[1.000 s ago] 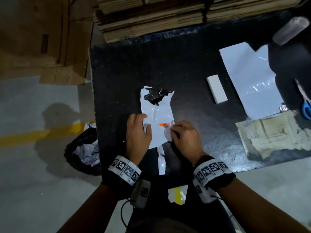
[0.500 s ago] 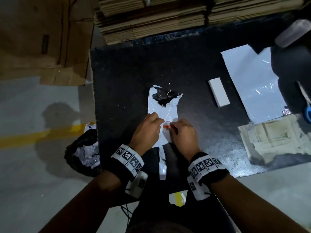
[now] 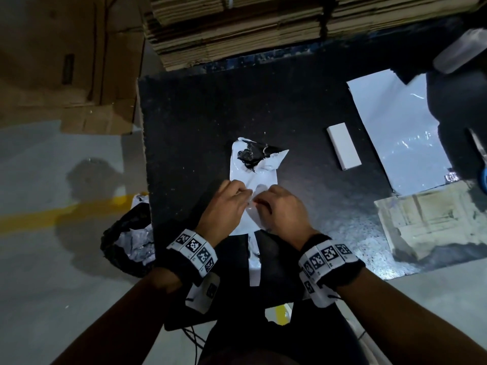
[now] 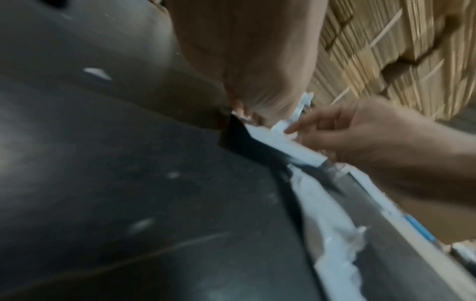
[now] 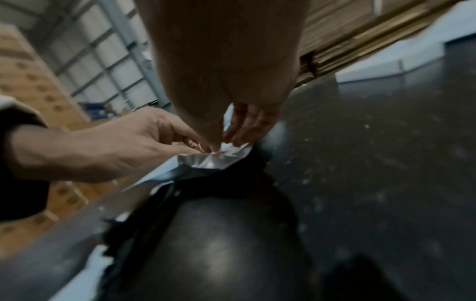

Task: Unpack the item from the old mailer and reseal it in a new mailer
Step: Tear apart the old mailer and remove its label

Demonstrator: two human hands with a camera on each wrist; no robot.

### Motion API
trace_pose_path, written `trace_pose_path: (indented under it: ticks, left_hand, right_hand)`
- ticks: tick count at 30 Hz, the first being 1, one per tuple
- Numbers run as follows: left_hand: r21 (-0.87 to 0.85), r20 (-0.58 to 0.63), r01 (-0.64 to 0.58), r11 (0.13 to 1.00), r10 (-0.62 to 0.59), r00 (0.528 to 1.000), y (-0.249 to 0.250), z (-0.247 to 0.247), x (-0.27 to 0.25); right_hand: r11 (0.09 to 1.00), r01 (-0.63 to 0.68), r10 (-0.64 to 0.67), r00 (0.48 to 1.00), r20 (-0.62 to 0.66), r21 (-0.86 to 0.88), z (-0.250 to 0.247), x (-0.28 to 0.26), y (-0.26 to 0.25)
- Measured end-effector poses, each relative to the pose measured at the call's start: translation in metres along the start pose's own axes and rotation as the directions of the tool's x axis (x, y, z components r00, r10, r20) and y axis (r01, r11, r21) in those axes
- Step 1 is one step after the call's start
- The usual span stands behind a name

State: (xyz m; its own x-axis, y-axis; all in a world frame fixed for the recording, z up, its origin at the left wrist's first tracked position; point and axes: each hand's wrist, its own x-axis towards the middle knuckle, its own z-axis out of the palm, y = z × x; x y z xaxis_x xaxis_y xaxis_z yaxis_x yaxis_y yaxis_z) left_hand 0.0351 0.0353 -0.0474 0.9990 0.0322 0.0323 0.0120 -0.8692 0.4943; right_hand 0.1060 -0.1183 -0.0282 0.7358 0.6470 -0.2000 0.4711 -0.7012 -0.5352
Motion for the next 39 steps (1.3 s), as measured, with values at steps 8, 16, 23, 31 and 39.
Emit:
trace_pose_path:
  ticks: [8,16,23,31,39]
  left_hand:
    - [0.197,0.056,-0.038,0.980,0.027,0.998,-0.014,0.008,-0.008]
    - [0.264,0.042,-0.022,0.964,0.012,0.999,-0.015,0.017,-0.014]
    - [0.239,0.007,-0.030,0.970,0.029,1.000,-0.020,0.021,-0.013]
    - [0.221,-0.031,-0.037,0.975,0.045,0.999,-0.023,0.025,-0.013]
    - [0.237,-0.043,-0.018,0.971,0.029,0.999,-0.021,0.025,-0.014]
  right_hand:
    - [0.999,0.035,-0.033,0.992,0.124,-0.007,-0.005,0.013,0.006]
    - [0.999,0.052,-0.050,0.989,0.136,-0.011,-0.008,0.015,0.004]
    - [0.997,0.082,-0.081,0.986,0.143,-0.004,-0.001,0.017,0.016]
    - [0.989,0.146,-0.147,0.987,0.071,0.010,0.008,0.012,0.024]
    - [0.981,0.190,-0.188,0.981,0.037,-0.038,0.010,0.008,0.024]
